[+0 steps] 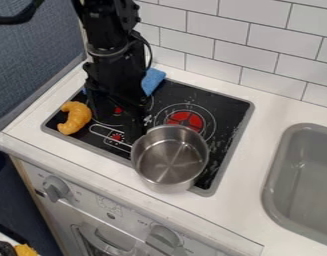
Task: Put the knife on the side of the right burner
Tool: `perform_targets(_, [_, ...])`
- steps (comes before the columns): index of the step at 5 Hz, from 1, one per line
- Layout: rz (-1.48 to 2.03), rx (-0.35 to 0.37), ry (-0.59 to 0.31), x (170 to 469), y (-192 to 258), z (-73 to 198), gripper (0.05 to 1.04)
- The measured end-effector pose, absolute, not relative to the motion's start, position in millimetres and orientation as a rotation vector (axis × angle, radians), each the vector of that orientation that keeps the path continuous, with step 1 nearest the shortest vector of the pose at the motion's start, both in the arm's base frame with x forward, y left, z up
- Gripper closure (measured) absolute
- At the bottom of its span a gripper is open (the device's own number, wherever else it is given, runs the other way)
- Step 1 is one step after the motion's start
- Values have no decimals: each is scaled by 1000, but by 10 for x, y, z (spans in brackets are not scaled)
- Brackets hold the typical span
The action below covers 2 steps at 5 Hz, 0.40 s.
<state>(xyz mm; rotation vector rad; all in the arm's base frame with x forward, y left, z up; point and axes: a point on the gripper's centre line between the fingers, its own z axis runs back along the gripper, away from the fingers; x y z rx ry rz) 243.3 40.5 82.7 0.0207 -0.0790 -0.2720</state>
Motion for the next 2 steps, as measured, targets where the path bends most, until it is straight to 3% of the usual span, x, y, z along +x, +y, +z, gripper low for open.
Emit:
perform_targets(1, [-266, 13, -56, 2430, 400, 766, 84])
perform_targets(2, [-179, 33, -59, 2798, 689, 697, 84])
